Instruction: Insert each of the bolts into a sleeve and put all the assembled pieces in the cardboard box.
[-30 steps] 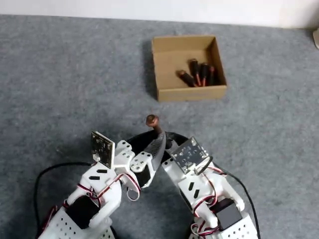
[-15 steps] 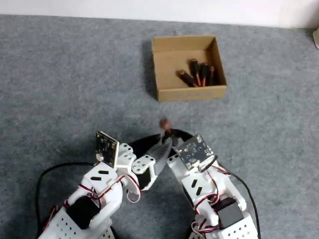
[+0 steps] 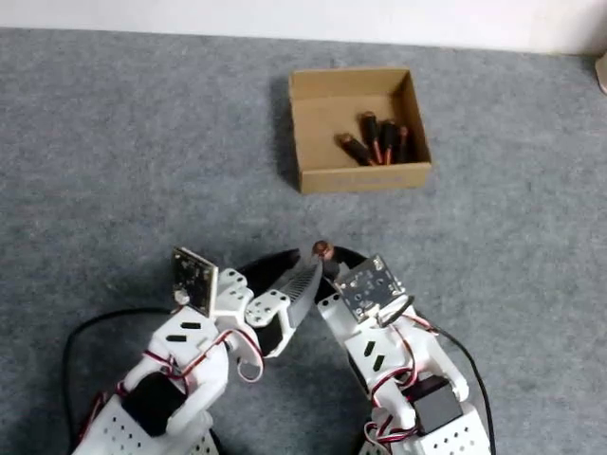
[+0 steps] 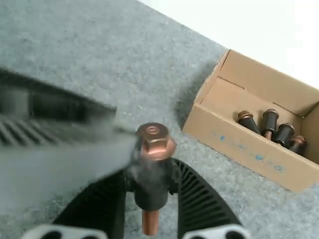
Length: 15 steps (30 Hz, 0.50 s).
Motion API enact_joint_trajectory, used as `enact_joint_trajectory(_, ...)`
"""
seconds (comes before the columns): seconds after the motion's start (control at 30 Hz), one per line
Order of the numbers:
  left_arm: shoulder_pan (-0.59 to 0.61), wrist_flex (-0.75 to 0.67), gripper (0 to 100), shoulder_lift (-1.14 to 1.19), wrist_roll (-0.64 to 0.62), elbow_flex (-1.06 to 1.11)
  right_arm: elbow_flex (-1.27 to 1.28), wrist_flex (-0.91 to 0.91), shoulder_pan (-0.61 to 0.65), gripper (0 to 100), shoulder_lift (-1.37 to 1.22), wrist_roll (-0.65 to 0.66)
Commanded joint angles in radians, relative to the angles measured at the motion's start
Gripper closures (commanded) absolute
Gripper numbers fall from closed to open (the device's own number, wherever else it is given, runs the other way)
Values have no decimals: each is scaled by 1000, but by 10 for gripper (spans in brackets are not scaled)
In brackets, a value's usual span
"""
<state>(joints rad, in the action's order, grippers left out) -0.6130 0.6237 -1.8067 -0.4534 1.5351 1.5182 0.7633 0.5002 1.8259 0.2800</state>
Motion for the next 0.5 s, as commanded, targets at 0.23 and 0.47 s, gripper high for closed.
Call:
enact_joint_trajectory(0.23, 51, 123, 880, -13, -8, -179, 79, -114, -10, 993, 12, 9)
enact_joint_trajectory(0.47, 440, -123, 985, -7, -3, 1, 85, -113, -7, 993, 10, 11)
